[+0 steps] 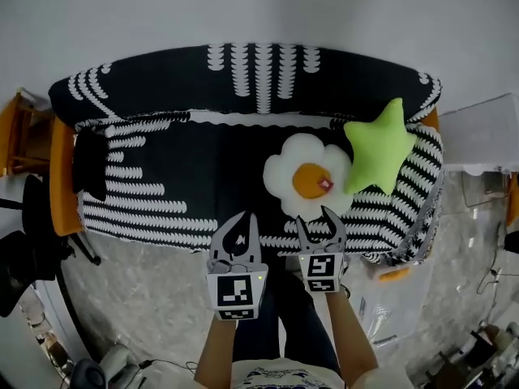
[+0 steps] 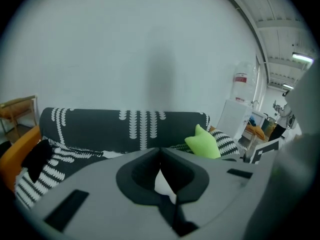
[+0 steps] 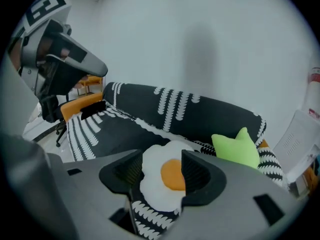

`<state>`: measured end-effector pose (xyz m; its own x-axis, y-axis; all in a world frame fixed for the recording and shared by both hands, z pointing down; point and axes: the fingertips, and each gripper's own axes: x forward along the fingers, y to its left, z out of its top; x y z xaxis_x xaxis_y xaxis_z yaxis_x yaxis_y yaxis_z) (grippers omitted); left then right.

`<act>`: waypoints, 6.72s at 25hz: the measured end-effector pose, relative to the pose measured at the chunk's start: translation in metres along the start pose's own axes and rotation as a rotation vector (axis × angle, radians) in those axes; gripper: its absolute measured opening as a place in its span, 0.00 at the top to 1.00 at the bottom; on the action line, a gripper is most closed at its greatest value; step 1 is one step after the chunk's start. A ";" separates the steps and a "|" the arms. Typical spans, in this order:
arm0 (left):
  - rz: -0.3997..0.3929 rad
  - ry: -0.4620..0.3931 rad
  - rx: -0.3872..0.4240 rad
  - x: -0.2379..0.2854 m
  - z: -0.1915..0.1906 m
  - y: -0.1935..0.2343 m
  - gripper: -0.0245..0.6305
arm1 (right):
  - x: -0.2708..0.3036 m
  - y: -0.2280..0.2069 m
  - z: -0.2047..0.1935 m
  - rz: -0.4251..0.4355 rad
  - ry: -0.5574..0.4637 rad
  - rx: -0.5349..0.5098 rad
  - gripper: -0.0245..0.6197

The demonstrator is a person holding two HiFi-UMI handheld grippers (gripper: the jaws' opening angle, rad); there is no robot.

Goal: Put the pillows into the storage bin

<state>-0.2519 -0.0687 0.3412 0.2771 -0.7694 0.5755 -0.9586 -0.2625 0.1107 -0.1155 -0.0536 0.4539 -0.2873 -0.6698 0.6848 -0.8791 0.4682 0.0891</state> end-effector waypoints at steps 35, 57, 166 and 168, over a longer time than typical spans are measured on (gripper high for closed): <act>-0.053 0.226 -0.072 0.067 -0.185 0.013 0.94 | 0.157 0.033 -0.207 -0.042 0.350 -0.372 0.58; -0.047 0.095 -0.023 0.027 -0.084 0.003 0.94 | 0.049 -0.002 -0.046 0.017 0.051 0.325 0.78; -1.159 0.391 0.849 0.046 -0.383 -0.947 0.94 | -0.384 -0.341 -0.845 -1.046 -0.269 2.026 0.76; -1.154 0.402 0.839 0.051 -0.394 -0.946 0.94 | -0.375 -0.345 -0.856 -1.045 -0.261 2.025 0.76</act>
<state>0.6432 0.3696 0.5848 0.6704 0.2656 0.6928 0.1295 -0.9613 0.2433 0.6206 0.5294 0.7855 0.4864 -0.3264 0.8105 0.2282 -0.8480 -0.4784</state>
